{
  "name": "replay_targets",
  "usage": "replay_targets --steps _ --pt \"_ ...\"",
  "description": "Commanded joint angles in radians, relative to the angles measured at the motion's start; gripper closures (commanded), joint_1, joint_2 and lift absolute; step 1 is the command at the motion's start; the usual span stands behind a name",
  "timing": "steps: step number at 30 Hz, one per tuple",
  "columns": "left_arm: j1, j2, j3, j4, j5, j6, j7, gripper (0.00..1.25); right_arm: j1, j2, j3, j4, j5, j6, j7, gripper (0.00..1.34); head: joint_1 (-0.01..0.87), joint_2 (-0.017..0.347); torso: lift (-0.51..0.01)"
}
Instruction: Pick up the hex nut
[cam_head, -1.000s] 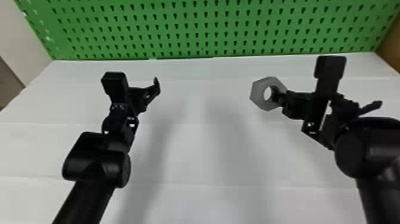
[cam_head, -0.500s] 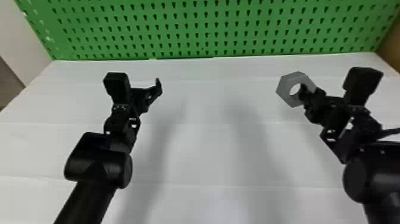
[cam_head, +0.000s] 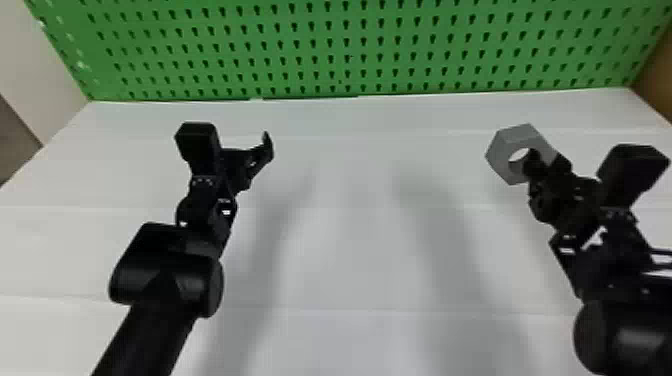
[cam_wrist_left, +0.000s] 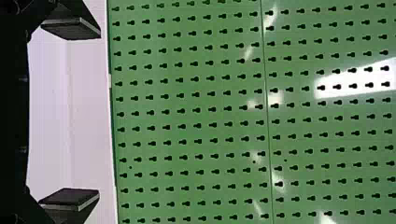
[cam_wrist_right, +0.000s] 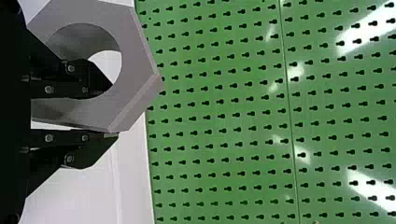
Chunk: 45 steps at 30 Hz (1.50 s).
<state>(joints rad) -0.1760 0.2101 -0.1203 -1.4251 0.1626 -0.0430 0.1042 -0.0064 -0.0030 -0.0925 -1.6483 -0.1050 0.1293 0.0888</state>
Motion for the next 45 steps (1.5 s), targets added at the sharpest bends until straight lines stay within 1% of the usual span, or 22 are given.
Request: replay_targets --steps 1,11,18,45 --pt "0.001 0.000 -0.002 0.000 0.000 0.000 0.000 0.09 0.005 0.004 -0.003 0.016 -0.002 -0.039 0.000 1.04 0.785 0.149 -0.086" --pt "0.013 0.000 0.007 0.000 0.005 0.000 0.000 0.09 0.008 0.004 -0.003 0.019 0.001 -0.060 -0.001 1.04 0.785 0.149 -0.086" --pt "0.016 -0.002 0.008 0.000 0.008 0.000 0.000 0.09 0.009 0.004 -0.004 0.018 0.018 -0.080 -0.001 1.04 0.785 0.149 -0.086" --pt "0.021 -0.006 0.018 -0.008 0.012 0.000 0.000 0.09 0.016 0.004 0.022 0.018 0.022 -0.082 -0.006 1.04 0.785 0.149 -0.086"
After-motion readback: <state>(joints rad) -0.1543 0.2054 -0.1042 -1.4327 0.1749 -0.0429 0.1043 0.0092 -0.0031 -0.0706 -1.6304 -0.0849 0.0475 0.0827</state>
